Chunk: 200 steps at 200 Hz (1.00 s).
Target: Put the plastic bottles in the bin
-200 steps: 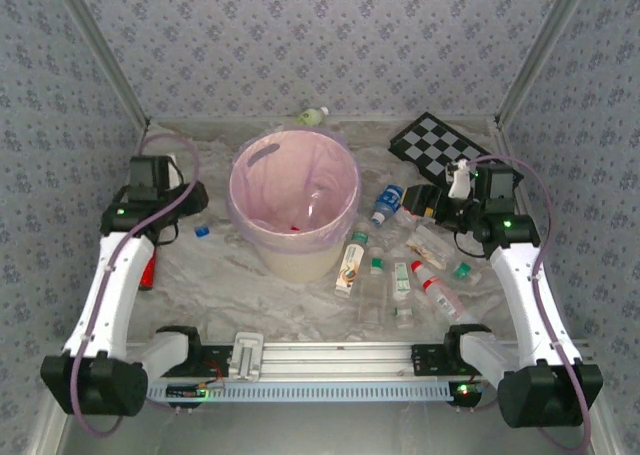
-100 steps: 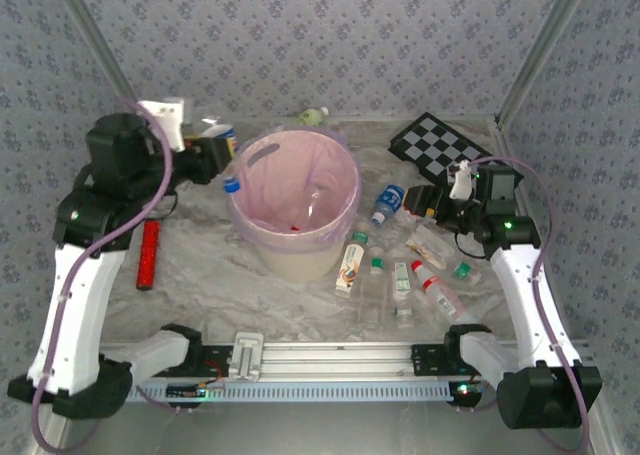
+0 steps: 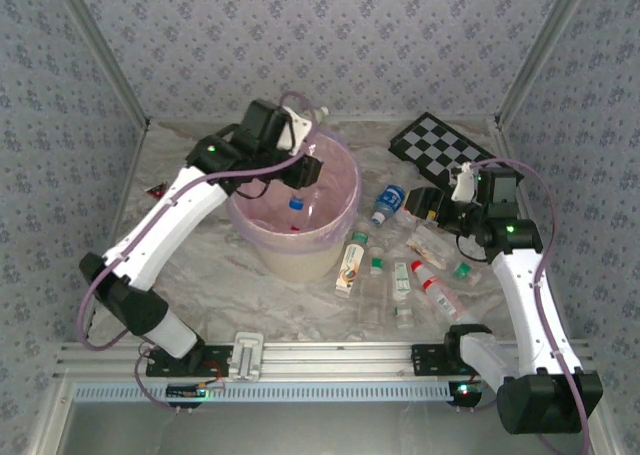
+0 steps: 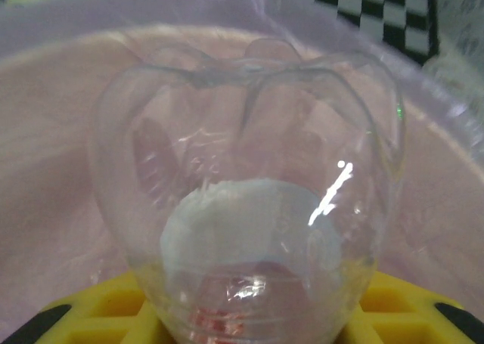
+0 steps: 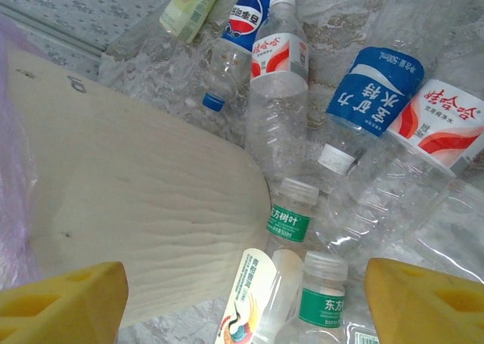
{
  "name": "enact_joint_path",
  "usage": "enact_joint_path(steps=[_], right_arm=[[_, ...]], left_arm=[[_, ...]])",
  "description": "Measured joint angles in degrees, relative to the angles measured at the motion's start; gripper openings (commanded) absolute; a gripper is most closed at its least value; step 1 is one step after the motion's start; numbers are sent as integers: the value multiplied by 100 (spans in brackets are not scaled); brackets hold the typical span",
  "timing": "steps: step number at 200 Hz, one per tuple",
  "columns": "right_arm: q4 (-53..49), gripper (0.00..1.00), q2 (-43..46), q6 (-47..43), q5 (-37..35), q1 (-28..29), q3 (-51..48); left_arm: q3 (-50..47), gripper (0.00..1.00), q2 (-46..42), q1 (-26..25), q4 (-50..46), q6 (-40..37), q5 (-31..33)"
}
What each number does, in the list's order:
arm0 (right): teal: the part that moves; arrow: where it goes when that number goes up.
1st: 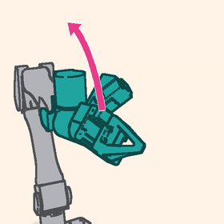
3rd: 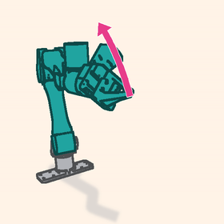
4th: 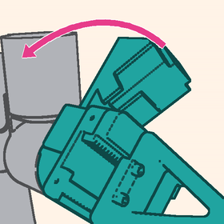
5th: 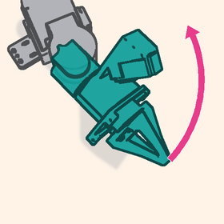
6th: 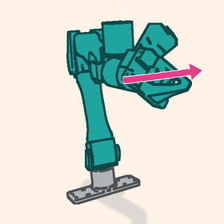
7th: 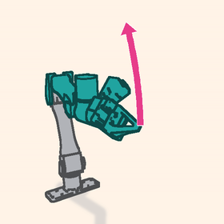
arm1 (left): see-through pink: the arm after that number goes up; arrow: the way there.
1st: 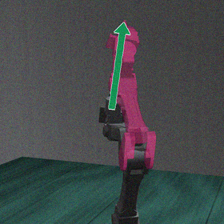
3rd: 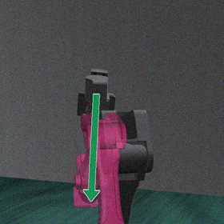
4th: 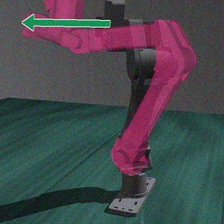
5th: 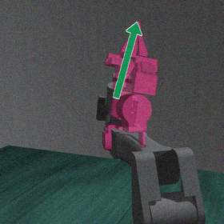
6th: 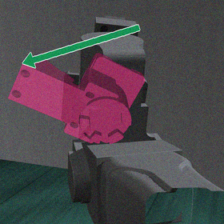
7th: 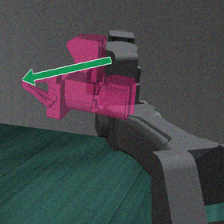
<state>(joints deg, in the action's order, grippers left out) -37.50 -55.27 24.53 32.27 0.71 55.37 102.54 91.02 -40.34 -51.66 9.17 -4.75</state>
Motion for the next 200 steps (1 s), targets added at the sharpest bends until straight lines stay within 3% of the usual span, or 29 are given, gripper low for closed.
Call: enact_joint_path(steps=[91, 110, 131, 142, 179, 200], right_arm=[[-136, 84, 11, -162, -153, -55, -7], [-136, 84, -2, -175, -190, -103, -7], [-138, 84, 2, -197, -232, -168, -39], [-138, 84, 15, -210, -256, -216, -92], [-184, 84, 33, -212, -345, -402, -232], [-188, 85, 22, -232, -413, -424, -238]], left_arm=[[-1537, 0, 796, -133, 562, 210, -31], [-1657, 20, 918, -190, 717, 297, -59], [-1836, 60, 1104, -190, 890, 385, -74], [-1932, 73, 1143, -195, 1025, 391, -120], [-1869, 99, 994, -203, 951, 437, 76], [-1700, 99, 920, -177, 758, 415, 203]])
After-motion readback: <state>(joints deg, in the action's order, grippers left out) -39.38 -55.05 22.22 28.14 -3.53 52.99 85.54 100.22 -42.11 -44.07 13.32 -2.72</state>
